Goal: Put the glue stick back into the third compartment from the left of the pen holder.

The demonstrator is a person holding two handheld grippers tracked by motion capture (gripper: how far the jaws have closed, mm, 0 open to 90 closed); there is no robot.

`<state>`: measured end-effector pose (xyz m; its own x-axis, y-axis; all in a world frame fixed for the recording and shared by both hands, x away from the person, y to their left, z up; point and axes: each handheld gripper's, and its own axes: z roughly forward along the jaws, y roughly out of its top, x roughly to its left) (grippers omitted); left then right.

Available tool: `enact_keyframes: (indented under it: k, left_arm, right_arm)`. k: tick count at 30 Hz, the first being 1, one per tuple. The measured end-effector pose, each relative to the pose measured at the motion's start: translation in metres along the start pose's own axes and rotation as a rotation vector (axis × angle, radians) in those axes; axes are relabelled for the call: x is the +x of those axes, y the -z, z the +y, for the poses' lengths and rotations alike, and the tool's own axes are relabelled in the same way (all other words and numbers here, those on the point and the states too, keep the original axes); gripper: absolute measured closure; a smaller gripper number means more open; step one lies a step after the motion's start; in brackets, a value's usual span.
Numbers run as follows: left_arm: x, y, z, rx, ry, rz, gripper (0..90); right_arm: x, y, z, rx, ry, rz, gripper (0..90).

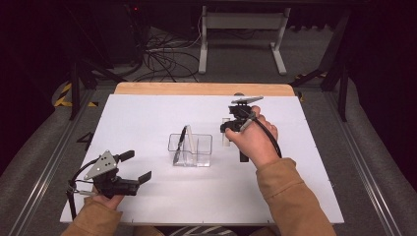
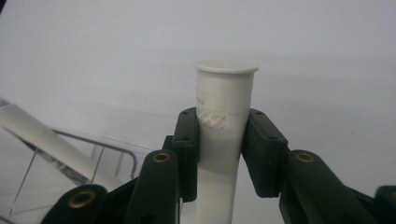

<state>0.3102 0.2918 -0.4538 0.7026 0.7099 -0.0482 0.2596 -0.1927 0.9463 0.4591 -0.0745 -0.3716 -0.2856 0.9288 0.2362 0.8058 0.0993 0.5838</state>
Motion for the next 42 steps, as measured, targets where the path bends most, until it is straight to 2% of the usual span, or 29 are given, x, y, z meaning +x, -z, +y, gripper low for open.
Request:
enact_keyframes:
  k: [5,10,13,18,22,29,34,37,42]
  left_arm:
    - [0.000,0.000,0.000,0.003,-0.001,-0.001,3.6]
    - [0.000,0.000,0.000,-0.001,0.004,0.000,3.6]
    - [0.000,0.000,0.000,0.004,-0.005,0.000,3.6]
    - [0.000,-0.001,0.000,-0.001,0.000,-0.004,3.6]
    - [0.000,-0.001,0.000,0.000,-0.002,-0.005,3.6]
    - [0.000,-0.001,0.000,0.002,-0.002,-0.004,3.6]
    - [0.000,-0.001,0.000,-0.001,0.000,-0.004,3.6]
    - [0.000,0.000,0.000,0.002,-0.002,-0.004,3.6]
    - [0.000,-0.001,0.000,-0.001,-0.001,-0.003,3.6]
  right_arm:
    - [0.001,0.010,-0.002,-0.056,0.092,0.041,68.7]
    - [0.000,0.018,-0.006,-0.095,0.225,0.106,68.7]
    - [0.000,0.023,-0.008,-0.124,0.269,0.156,68.7]
    - [-0.003,0.030,-0.012,-0.243,0.368,0.208,68.7]
    - [-0.007,0.030,-0.015,-0.294,0.411,0.270,68.7]
    - [-0.011,0.028,-0.023,-0.406,0.518,0.351,68.7]
    - [-0.012,0.026,-0.028,-0.456,0.574,0.439,68.6]
    - [-0.012,0.024,-0.031,-0.462,0.615,0.456,68.6]
    - [-0.012,0.018,-0.037,-0.530,0.642,0.526,68.6]
